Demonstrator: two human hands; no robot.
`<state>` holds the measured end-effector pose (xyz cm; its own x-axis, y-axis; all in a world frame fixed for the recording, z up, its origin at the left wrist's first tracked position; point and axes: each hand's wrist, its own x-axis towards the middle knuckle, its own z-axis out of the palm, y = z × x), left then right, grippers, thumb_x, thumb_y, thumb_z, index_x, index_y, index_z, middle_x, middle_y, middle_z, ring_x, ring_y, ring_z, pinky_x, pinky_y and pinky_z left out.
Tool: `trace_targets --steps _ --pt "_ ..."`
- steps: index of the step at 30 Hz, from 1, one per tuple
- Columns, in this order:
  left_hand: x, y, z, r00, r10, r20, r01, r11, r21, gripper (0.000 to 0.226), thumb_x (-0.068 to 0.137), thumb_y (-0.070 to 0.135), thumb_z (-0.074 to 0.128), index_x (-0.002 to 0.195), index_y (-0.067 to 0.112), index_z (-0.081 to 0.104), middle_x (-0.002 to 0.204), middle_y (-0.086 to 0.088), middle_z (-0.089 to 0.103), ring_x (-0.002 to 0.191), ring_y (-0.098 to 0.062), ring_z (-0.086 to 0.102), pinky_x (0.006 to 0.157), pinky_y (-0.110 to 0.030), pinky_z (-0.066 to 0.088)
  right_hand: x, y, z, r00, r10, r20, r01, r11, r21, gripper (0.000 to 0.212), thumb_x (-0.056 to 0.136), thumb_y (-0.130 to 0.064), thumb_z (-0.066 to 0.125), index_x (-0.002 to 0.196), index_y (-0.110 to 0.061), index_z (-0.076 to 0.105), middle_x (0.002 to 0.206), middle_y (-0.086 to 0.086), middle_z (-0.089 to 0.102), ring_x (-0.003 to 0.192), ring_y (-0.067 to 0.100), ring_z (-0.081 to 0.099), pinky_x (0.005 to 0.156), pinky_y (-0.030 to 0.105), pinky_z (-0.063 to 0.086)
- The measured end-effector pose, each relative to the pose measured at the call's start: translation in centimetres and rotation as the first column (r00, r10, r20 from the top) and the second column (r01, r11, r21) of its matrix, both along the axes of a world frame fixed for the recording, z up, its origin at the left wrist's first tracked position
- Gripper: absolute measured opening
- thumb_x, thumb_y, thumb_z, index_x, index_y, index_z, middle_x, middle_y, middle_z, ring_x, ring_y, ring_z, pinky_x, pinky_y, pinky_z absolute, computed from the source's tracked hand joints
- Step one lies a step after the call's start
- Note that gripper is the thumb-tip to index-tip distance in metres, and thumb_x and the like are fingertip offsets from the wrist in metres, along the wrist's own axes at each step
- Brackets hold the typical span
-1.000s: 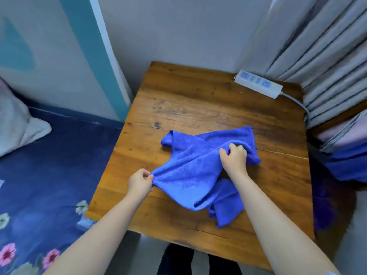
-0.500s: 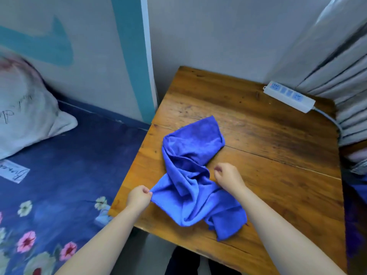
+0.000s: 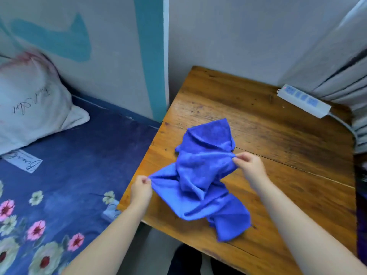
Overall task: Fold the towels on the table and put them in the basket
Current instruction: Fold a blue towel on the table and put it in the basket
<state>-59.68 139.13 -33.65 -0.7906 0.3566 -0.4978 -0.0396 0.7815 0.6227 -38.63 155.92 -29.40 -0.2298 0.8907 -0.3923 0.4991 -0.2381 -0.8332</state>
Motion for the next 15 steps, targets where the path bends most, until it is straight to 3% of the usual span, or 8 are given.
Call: trace_targets --steps 2,4,6,8,11,15 --pt "0.0 0.2 1.5 0.988 0.133 -0.077 -0.123 0.985 0.122 0.017 0.095 0.005 0.036 0.100 -0.002 0.050 0.112 -0.028 0.055 0.095 -0.033 0.052 0.080 -0.038 0.038 4.0 0.9 2.1 0.978 -0.186 -0.100 0.175 0.979 -0.103 0.031 0.086 0.011 0.044 0.063 -0.008 0.052 0.050 0.001 0.052 0.040 -0.002 0.049 0.038 0.005 0.037" --pt "-0.2 0.9 2.4 0.967 0.230 -0.105 -0.208 0.959 0.191 0.025 0.097 0.006 0.033 0.113 -0.007 0.047 0.119 -0.027 0.052 0.103 -0.035 0.050 0.089 -0.040 0.038 7.7 1.7 3.7 0.961 -0.266 -0.072 0.259 0.961 -0.099 0.032 0.088 0.009 0.042 0.063 -0.011 0.049 0.046 0.005 0.045 0.029 -0.001 0.041 0.032 0.008 0.034" --pt "-0.4 1.7 2.7 0.966 0.241 -0.096 -0.219 0.955 0.202 0.026 0.096 0.005 0.033 0.114 -0.008 0.046 0.120 -0.028 0.052 0.109 -0.038 0.050 0.091 -0.041 0.038 10.6 2.0 4.6 0.945 -0.324 -0.043 0.318 0.943 -0.100 0.031 0.093 0.002 0.039 0.066 -0.011 0.048 0.049 0.006 0.035 0.026 0.001 0.035 0.032 0.009 0.033" --pt "0.2 2.2 2.0 0.991 0.130 -0.041 -0.118 0.969 0.216 0.017 0.095 0.003 0.036 0.098 -0.004 0.051 0.101 -0.026 0.055 0.098 -0.036 0.052 0.083 -0.036 0.040 13.4 1.3 5.0 0.933 -0.359 -0.009 0.354 0.924 -0.143 0.030 0.096 -0.004 0.038 0.069 -0.012 0.050 0.050 0.004 0.036 0.034 0.007 0.038 0.038 0.014 0.036" --pt "1.4 2.0 1.4 0.989 -0.148 0.018 0.147 0.988 0.047 0.020 0.091 0.001 0.045 0.071 0.007 0.047 0.081 -0.015 0.048 0.080 -0.024 0.044 0.066 -0.025 0.028 15.1 -0.6 3.8 0.962 -0.191 0.195 0.229 0.954 -0.194 0.026 0.093 -0.007 0.046 0.069 -0.012 0.054 0.059 0.006 0.043 0.044 0.014 0.043 0.042 0.020 0.044" --pt "2.1 0.8 0.2 0.980 -0.190 0.053 0.191 0.981 -0.034 0.037 0.088 0.002 0.050 0.056 0.014 0.037 0.063 -0.011 0.044 0.076 -0.024 0.042 0.067 -0.030 0.030 12.5 -3.0 0.3 0.929 -0.012 0.370 0.083 0.981 -0.177 0.018 0.090 -0.020 0.056 0.087 -0.004 0.062 0.079 0.011 0.058 0.070 0.022 0.049 0.067 0.031 0.047"
